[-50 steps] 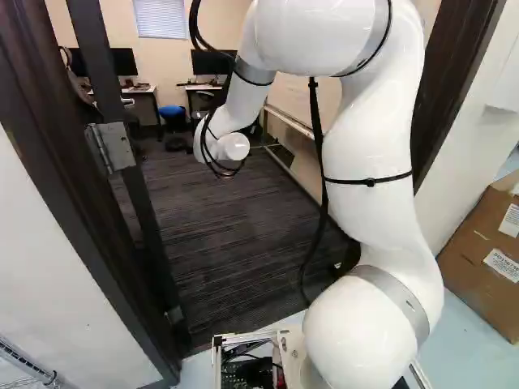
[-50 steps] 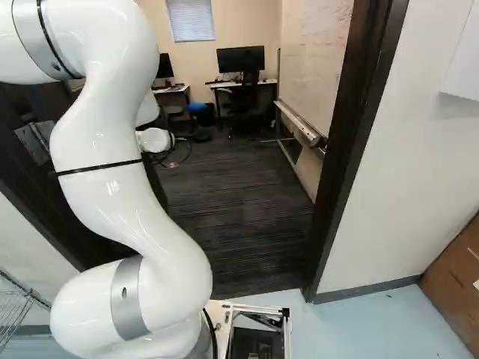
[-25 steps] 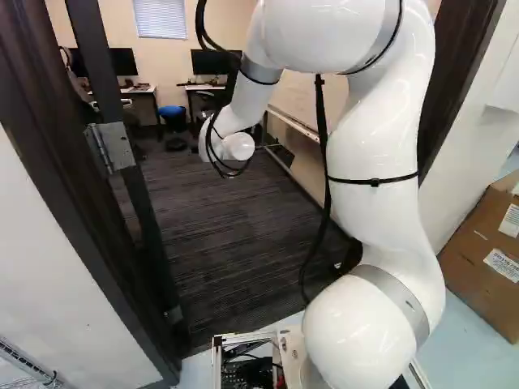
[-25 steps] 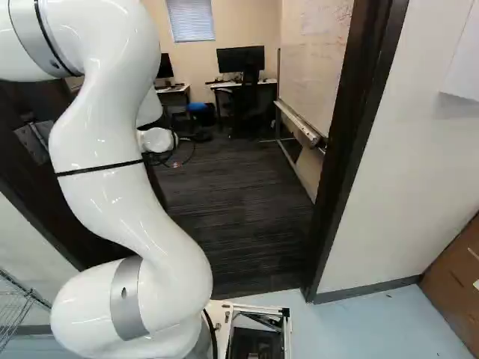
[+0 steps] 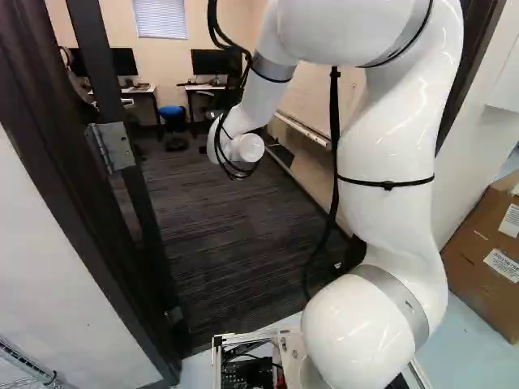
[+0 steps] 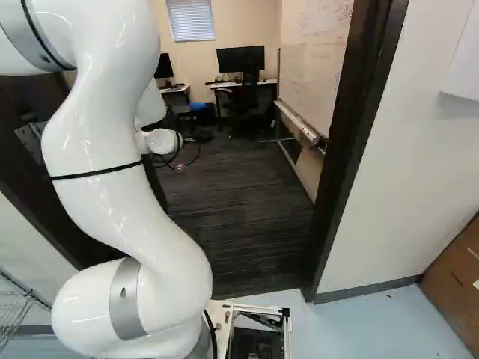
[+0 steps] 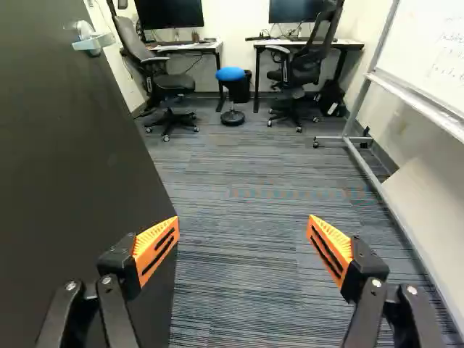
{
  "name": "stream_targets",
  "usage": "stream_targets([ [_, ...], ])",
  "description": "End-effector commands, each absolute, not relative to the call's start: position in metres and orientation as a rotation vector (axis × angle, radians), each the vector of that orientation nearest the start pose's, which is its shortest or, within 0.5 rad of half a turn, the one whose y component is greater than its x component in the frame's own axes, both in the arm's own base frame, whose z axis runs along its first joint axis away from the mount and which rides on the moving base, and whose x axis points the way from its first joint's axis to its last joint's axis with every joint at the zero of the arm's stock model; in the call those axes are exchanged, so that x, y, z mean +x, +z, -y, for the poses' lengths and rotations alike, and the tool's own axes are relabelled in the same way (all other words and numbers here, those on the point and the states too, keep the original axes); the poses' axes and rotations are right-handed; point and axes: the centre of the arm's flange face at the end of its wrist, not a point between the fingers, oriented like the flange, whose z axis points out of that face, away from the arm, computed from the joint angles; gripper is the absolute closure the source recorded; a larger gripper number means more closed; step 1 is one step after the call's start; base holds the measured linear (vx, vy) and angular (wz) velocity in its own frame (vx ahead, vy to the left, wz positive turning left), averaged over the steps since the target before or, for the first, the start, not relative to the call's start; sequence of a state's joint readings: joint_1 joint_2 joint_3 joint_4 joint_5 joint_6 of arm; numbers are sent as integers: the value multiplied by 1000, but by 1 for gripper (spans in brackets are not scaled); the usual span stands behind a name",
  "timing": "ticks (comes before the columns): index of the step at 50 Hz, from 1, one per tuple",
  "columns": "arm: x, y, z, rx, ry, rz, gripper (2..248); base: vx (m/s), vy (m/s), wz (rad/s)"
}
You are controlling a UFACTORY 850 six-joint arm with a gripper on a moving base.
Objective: Open the door and move inside
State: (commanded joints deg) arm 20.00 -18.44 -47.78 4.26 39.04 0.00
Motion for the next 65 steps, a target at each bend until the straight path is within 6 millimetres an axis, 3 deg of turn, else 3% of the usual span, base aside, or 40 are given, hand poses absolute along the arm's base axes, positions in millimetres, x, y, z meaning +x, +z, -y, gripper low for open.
stream_targets([
  [27,465,406,-123,-2466,-1689,243,3,0,0,0],
  [49,401,400,-67,-2501,-1739,159,3,0,0,0],
  [65,356,392,-38,-2522,-1771,103,3,0,0,0],
])
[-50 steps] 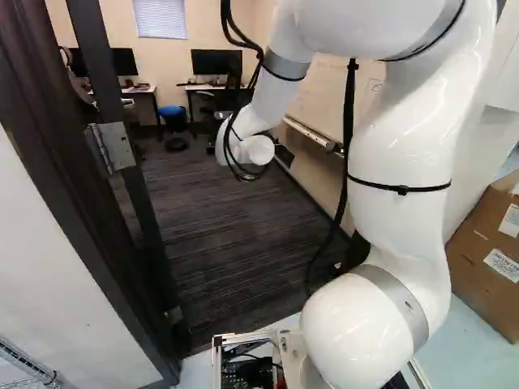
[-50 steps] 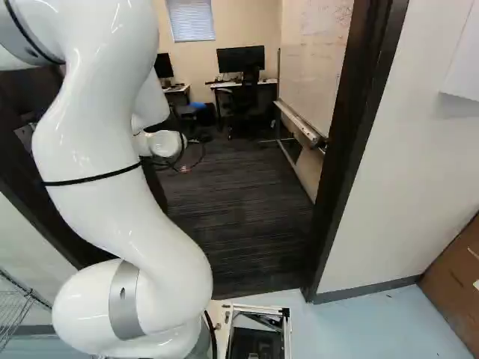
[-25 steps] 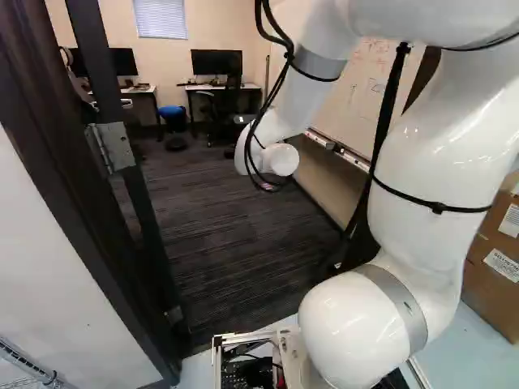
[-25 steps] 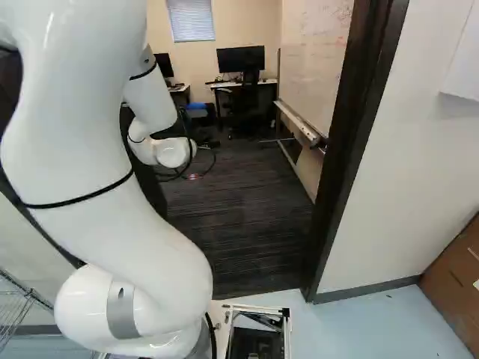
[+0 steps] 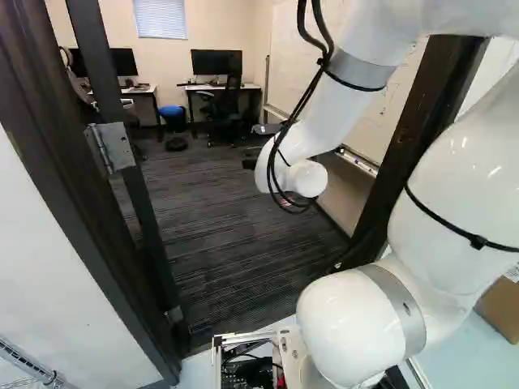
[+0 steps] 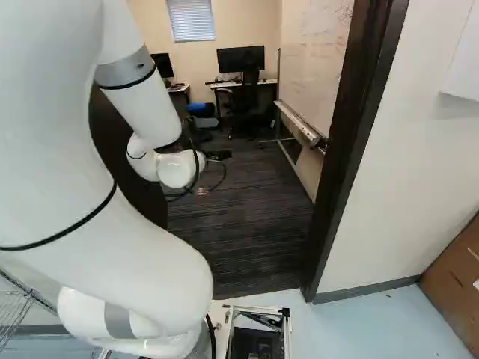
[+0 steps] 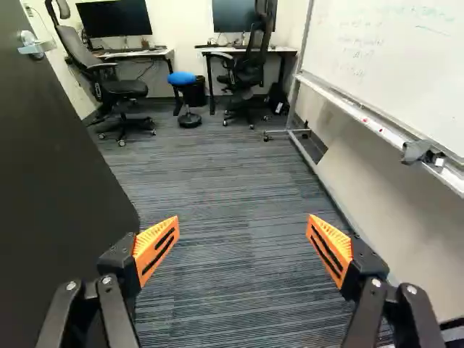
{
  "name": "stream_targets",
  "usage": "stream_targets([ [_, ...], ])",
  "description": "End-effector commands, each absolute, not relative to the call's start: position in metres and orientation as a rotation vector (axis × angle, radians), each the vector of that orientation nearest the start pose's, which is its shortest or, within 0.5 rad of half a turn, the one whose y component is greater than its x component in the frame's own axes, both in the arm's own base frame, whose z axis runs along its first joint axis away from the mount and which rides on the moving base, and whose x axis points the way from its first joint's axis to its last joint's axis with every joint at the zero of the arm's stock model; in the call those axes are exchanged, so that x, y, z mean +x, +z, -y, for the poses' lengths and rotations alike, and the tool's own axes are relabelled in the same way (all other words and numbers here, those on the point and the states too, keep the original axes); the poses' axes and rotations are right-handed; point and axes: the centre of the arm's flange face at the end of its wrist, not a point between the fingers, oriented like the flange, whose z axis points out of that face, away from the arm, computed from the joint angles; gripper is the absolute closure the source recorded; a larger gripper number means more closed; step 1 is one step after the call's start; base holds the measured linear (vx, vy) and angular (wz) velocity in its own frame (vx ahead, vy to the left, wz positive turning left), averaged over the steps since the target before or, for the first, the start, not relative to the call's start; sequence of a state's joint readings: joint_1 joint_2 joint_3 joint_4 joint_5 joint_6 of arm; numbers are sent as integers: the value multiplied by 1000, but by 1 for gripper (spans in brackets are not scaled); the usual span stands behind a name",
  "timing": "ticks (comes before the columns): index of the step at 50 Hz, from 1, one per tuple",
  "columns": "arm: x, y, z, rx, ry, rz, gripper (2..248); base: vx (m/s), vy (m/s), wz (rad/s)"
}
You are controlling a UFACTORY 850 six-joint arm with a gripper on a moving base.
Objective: Open the door and move inside
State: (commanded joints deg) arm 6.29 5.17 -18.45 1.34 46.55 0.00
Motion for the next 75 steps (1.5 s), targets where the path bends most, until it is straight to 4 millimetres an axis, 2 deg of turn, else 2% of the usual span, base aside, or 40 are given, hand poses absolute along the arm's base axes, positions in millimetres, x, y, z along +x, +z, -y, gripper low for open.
stream_targets([
  [15,320,382,-20,-2537,-1794,60,3,0,0,0],
  [36,287,372,-6,-2551,-1814,20,3,0,0,0],
  [54,273,367,-1,-2557,-1823,3,3,0,0,0],
  [75,270,366,0,-2558,-1824,0,3,0,0,0],
])
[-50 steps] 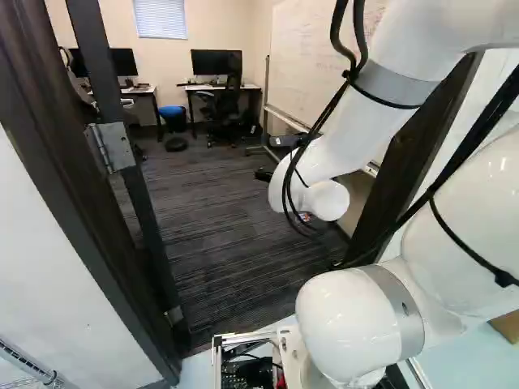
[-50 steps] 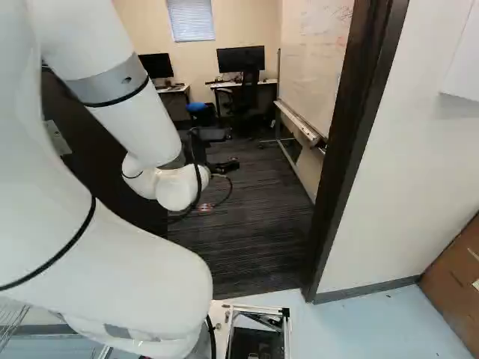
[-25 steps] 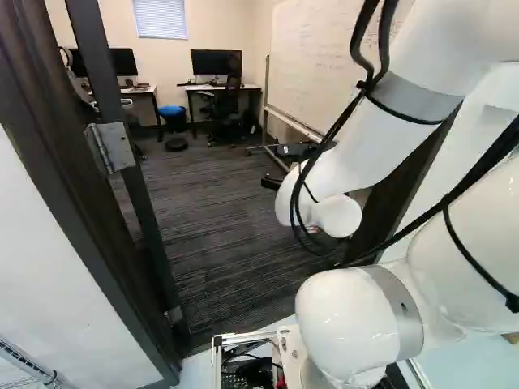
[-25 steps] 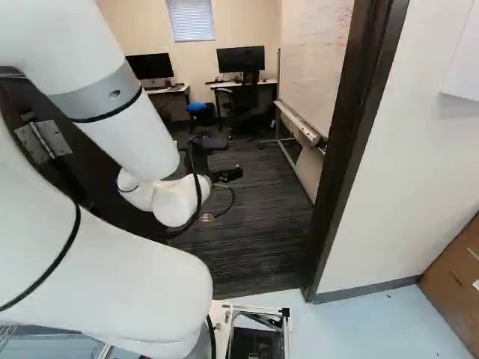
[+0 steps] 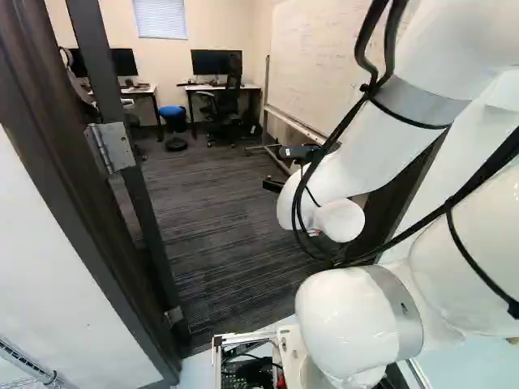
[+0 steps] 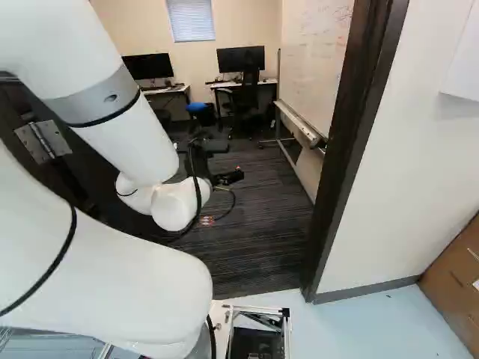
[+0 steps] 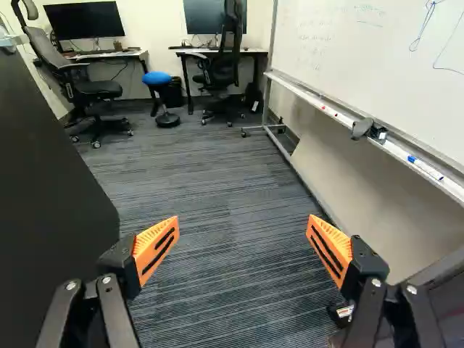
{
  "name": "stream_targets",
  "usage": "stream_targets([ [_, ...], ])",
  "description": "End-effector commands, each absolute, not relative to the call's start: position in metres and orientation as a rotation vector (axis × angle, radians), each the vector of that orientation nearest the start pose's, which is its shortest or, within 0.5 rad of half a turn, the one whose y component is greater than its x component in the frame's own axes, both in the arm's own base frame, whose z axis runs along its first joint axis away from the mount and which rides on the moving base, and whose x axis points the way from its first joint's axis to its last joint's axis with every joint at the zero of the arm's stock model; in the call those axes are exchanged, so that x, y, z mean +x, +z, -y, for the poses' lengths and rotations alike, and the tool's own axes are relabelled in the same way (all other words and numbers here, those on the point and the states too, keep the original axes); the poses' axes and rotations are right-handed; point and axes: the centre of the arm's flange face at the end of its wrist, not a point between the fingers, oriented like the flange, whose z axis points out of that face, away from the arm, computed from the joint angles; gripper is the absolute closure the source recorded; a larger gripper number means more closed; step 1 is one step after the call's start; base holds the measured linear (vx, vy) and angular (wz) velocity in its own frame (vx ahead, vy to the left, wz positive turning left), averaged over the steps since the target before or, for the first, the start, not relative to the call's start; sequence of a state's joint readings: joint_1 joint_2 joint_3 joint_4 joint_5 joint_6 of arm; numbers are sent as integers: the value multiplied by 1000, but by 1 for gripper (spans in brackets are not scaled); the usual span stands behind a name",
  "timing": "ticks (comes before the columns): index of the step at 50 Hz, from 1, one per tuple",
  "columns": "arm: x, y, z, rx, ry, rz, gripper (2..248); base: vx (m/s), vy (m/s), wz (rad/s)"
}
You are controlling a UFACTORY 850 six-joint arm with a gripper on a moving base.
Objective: Open the door and move inside
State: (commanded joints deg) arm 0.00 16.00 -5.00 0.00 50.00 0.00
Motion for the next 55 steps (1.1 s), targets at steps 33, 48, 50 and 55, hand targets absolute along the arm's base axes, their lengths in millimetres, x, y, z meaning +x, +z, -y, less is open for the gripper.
stream_targets([
  [33,270,366,0,-2558,-1824,0,3,7,0,0],
  [48,270,366,0,-2558,-1824,0,3,72,2,-4],
  [50,270,366,0,-2558,-1824,0,3,90,5,-5],
  [55,270,366,0,-2558,-1824,0,3,113,3,-6],
])
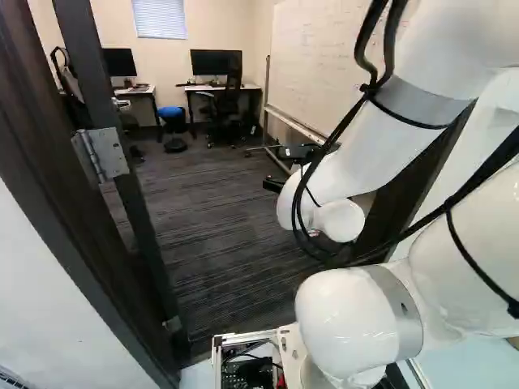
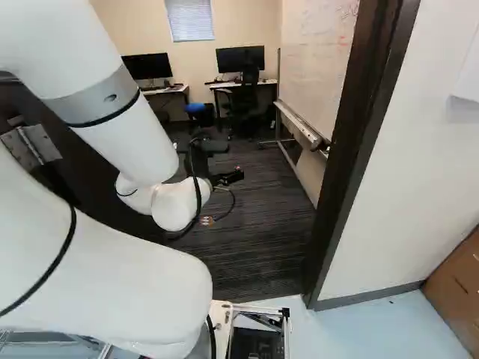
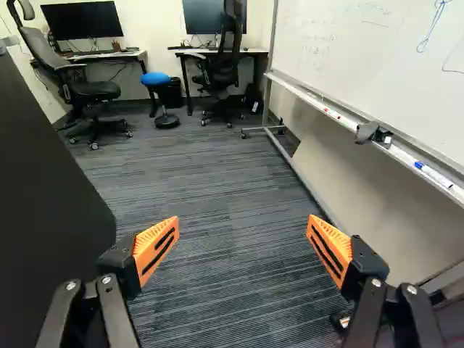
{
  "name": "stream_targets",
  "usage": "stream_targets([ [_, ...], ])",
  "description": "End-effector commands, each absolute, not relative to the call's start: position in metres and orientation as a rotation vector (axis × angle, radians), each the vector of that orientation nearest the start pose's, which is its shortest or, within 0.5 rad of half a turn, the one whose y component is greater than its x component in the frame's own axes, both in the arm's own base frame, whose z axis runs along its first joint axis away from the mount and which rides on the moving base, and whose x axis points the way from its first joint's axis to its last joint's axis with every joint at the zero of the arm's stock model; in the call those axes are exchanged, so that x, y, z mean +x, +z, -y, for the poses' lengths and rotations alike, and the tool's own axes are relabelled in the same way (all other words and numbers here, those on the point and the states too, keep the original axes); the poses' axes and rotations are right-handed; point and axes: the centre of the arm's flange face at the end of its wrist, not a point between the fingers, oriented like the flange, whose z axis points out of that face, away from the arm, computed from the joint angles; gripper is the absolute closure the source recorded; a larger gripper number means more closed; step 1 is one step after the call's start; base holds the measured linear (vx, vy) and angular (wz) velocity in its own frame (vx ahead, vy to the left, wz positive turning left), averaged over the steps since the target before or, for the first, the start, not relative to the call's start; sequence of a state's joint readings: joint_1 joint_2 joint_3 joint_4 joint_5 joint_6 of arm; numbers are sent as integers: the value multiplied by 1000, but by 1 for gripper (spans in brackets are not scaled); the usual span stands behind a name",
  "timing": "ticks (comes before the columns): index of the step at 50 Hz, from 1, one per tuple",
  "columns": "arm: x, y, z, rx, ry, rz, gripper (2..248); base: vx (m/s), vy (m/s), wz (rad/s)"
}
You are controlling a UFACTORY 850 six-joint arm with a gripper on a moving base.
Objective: Open the door and move inside
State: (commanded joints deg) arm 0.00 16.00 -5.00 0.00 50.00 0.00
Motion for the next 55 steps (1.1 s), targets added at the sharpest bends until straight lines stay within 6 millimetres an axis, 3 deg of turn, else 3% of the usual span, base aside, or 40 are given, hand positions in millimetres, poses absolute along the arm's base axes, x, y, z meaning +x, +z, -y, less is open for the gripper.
stream_targets([
  [55,270,366,0,-2558,-1824,0,3,169,4,-10],
])
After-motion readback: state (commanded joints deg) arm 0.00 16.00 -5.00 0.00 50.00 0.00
